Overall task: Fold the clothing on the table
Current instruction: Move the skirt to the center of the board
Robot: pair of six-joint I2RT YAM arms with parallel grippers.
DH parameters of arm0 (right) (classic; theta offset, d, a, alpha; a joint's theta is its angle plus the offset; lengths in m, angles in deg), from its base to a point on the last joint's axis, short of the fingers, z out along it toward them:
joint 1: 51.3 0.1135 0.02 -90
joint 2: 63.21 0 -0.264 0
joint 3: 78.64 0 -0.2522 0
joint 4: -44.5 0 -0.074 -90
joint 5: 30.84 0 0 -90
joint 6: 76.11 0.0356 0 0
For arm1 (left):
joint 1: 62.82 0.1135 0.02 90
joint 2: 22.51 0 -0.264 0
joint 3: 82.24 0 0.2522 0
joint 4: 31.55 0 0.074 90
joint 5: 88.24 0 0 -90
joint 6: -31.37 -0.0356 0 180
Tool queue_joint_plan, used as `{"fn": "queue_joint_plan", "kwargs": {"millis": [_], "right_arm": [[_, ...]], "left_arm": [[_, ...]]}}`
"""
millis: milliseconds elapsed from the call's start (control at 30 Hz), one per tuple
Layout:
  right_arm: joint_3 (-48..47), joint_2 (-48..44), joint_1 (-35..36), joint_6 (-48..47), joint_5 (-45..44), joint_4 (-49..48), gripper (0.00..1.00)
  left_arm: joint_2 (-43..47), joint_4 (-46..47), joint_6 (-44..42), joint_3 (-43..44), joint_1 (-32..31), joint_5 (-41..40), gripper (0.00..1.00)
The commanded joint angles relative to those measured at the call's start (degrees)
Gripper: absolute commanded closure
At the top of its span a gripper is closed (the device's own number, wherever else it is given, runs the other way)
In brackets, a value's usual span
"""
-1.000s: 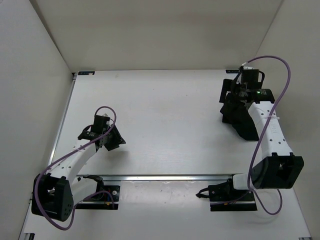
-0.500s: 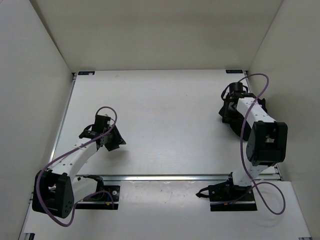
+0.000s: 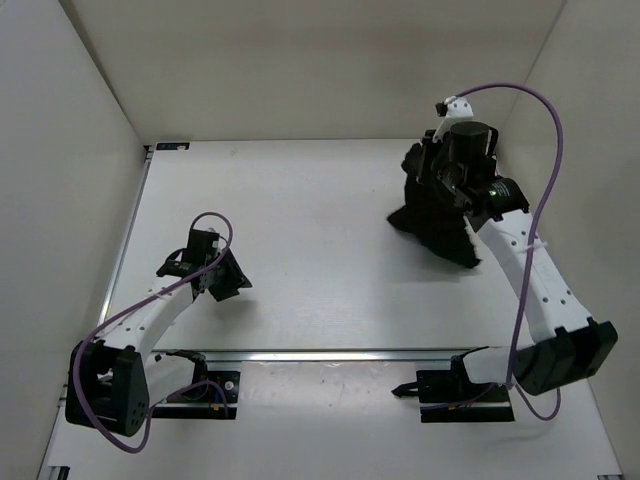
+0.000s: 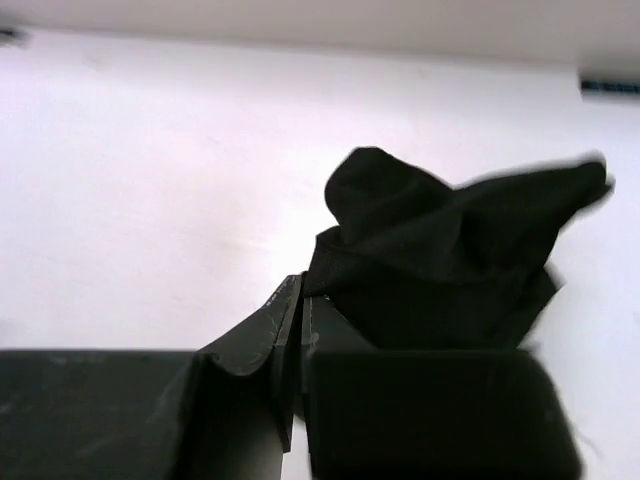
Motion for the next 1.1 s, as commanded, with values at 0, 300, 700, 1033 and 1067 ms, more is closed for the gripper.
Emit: {"fn": "queue_joint_plan", "kwargs": {"millis": [0,300,700,1033,1067], "right_arm": [[-3.7,-3.0,3.9,-0.5,0.9,-5.0,1.00],[-6.8,0.3,4.3,2.2,9.3,-1.4,1.00],[4.9,0.8,-5.7,5.4,15.0,1.3,0.21],[-9.4,26.8,-4.6,2.6,18.8,7.6,0.24],[-8.9,27.8,-4.2,3.5,18.6,6.7,0.25]], "left_arm": [[1.8,-0.2,-0.7,1.8,1.7,1.3,0.48],[3.4,-1.7,-0.8,6.2,3.2,1.6,0.48],[-2.2,-1.1,-1.5,9.9,3.2,0.2,0.44],[-32.4,2.4,-2.2,42.8,-1.8,-1.8,0.40],[-34.6,1.4,-3.0,45.3,-2.5,-1.8,0.39]]}}
